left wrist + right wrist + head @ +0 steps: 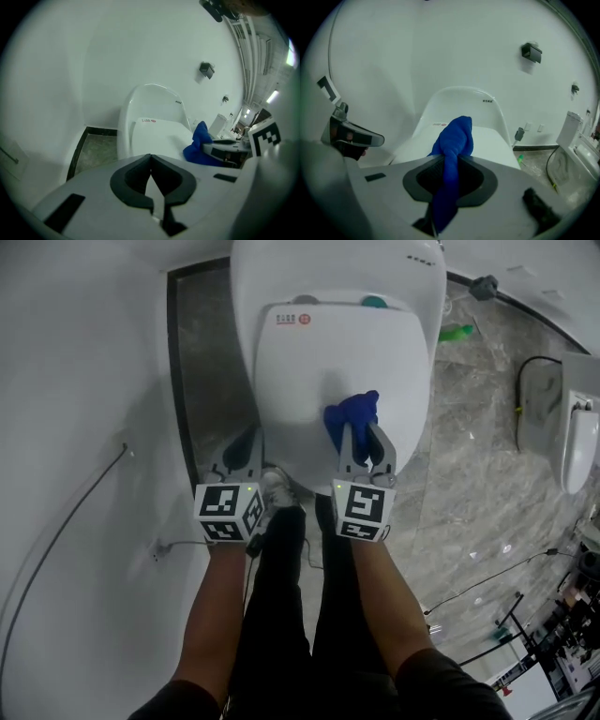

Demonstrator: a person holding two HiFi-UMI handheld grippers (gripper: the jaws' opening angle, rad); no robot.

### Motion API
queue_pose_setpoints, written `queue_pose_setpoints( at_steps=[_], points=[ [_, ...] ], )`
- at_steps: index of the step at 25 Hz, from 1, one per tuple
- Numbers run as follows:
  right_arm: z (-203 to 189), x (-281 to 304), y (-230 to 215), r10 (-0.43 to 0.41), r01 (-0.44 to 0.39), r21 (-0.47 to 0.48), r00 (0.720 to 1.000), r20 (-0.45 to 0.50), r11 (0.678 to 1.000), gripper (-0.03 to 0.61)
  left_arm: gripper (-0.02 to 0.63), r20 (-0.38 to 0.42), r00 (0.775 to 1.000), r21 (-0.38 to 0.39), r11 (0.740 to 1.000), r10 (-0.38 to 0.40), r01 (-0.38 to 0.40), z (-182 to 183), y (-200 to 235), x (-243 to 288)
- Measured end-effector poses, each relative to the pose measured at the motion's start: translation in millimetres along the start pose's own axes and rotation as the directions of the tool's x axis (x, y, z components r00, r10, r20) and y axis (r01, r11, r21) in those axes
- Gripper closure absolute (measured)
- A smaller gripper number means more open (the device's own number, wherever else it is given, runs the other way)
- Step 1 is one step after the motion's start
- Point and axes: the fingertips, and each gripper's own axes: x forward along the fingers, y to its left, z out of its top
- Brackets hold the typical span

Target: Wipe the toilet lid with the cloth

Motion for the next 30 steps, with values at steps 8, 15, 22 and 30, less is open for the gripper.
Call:
queue_pose_setpoints(
  at_steps=[8,15,22,30],
  points=[
    [-1,16,117,0.161,-0.164,-0.098,0.986,-0.039,0.982,0.512,0.603,0.008,0.999,-0.063,0.997,0.054,-0.053,-16,39,-26],
    [-23,36,148,0.141,-0.167,-0.266,0.984,-0.112,0.949,0.511,0.603,0.001,0.998,-0.076,0.995,0.062,-0.062,-26,53,-32],
    [-24,30,125,0.111,-0.127,-0.243,0.991,-0.075,0.962,0.512,0.603,-0.008,0.999,-0.059,0.997,0.04,-0.04,-27,45,-29],
    [-35,9,49,0.039,-0.044,-0.107,0.998,-0.046,0.993,0.512,0.603,-0.014,1.0,-0.04,0.999,0.011,-0.011,-34,11,-20]
  ],
)
